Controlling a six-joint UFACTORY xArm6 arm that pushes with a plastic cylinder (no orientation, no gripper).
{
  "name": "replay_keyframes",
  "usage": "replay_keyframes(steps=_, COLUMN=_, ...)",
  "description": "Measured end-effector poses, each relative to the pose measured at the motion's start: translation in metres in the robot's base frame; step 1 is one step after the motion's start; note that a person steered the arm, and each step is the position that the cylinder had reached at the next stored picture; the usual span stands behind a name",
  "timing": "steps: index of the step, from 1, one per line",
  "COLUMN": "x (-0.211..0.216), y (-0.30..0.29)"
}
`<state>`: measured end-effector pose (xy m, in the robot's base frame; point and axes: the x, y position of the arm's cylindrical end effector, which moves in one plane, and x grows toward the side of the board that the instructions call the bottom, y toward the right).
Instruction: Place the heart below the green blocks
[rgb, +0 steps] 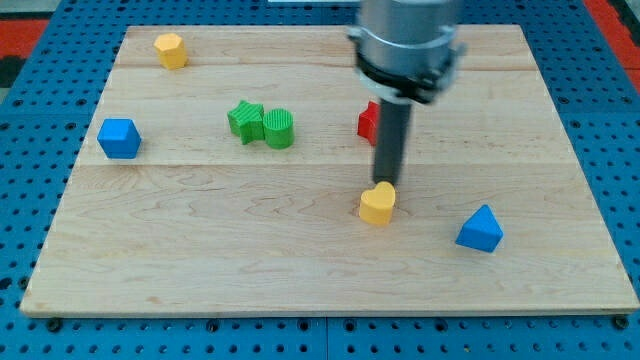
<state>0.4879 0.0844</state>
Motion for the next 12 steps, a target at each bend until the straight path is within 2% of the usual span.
replay_keyframes(steps=1, x=0.016, y=-0.043)
replay_keyframes(steps=2, x=0.029, y=-0.056)
replay_keyframes(steps=3, x=-0.017, y=-0.013)
replay_keyframes(steps=4, x=0.024, y=0.021)
replay_keyframes(steps=5, x=0.05, y=-0.017)
replay_keyframes(steps=6, x=0.053, y=-0.059)
replay_keyframes(steps=8, x=0.067, y=-0.094)
replay_keyframes(steps=12, x=0.059, y=-0.104)
